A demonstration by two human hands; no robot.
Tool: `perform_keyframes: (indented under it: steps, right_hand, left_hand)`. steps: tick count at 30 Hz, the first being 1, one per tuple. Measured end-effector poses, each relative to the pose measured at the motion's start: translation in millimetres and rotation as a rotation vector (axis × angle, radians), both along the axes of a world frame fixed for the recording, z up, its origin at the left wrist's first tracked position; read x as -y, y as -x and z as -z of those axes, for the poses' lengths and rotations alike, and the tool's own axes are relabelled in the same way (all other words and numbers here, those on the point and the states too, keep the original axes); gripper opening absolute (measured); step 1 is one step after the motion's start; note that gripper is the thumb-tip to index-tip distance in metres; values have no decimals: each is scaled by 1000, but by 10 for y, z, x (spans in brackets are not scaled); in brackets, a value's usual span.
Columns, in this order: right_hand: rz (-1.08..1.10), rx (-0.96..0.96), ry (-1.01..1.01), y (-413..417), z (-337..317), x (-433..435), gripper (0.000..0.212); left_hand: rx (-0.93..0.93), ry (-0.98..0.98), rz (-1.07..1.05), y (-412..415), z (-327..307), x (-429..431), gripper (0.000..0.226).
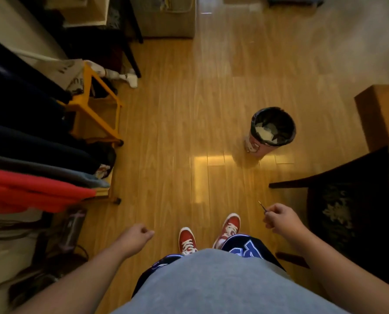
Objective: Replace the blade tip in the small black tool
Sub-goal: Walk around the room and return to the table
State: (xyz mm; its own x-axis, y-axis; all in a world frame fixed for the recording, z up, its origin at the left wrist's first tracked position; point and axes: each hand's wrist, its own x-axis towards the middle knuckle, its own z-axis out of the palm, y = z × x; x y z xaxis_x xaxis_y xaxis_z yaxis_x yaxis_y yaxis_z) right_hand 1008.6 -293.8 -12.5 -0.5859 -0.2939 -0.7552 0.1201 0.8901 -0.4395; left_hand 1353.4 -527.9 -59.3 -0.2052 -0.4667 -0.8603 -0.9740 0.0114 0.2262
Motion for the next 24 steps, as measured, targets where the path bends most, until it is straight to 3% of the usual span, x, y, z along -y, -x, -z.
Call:
perform_keyframes:
  steps: [4, 11, 24]
  right_hand:
    - [60, 18, -69, 442, 141, 156, 10]
    - [64, 46, -166, 1507, 469, 663, 12]
    - [-179, 58, -4, 3125, 200, 3218, 11]
  left_hand:
    - [-113, 0, 6, 891, 2, 502, 40]
    - [-214, 48, 7, 2278, -116, 1275, 19]
    - [31, 33, -146, 2716, -142, 2536, 28]
